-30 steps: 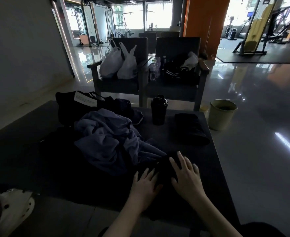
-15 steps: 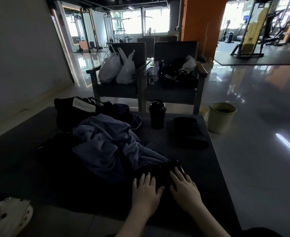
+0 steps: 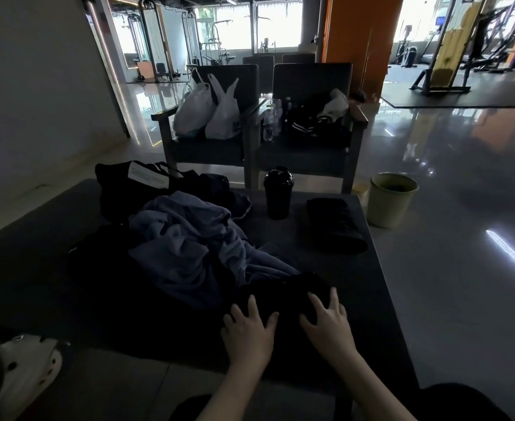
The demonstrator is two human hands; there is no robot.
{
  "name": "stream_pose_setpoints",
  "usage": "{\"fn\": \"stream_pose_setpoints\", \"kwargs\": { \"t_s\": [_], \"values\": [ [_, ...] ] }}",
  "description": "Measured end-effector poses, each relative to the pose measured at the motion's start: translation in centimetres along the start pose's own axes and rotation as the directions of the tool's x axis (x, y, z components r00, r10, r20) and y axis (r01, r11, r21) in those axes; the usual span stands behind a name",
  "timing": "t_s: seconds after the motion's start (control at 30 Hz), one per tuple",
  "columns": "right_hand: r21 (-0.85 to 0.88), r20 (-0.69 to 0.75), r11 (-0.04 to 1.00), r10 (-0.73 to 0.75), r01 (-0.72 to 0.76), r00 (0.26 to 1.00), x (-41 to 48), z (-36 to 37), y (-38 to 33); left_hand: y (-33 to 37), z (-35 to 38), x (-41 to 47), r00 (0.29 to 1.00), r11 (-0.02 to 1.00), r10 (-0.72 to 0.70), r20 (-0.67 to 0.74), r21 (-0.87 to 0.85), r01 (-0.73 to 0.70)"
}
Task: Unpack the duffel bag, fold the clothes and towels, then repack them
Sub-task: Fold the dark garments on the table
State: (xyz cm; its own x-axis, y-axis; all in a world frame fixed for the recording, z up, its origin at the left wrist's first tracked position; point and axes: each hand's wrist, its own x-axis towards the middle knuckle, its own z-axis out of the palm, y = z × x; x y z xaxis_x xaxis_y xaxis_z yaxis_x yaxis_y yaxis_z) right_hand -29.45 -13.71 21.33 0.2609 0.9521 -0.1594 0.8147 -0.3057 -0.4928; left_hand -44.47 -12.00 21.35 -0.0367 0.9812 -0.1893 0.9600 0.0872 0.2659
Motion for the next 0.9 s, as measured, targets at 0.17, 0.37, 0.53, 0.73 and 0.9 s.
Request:
{"fn": "stream_pose_setpoints", "kwargs": {
  "t_s": [0.17,0.37,0.53,0.73,0.9],
  "values": [
    [0.077,0.010,0.991,0.110,-0.111,0.994,-0.7,-0.7,-0.4,0.1,-0.8,1.5,0.990,0.914,-0.108,0.087,-0.384,0.134],
    [0.459,-0.043,0.869,0.227,-0.183,0.973,-1.9,-1.2,1.2,-0.1,-0.9,1.3,0.990,0.863,0.144,0.011,-0.490,-0.120],
    [0.648,-0.064,0.742,0.275,-0.169,0.959,-1.8,-2.3,2.0,0.9,-1.5,0.9,0.919,0.781,0.354,-0.176,-0.485,-0.394],
    [0.680,-0.175,0.727,0.288,-0.096,0.941,-1.1,-2.4,2.9,1.6,-2.0,2.0,0.848,0.694,0.443,-0.293,-0.487,-0.531],
    [0.682,-0.256,0.728,0.336,-0.077,0.906,-1.2,-2.5,2.9,1.9,-1.8,2.9,0.852,0.713,0.416,-0.318,-0.467,-0.523]
  ]
}}
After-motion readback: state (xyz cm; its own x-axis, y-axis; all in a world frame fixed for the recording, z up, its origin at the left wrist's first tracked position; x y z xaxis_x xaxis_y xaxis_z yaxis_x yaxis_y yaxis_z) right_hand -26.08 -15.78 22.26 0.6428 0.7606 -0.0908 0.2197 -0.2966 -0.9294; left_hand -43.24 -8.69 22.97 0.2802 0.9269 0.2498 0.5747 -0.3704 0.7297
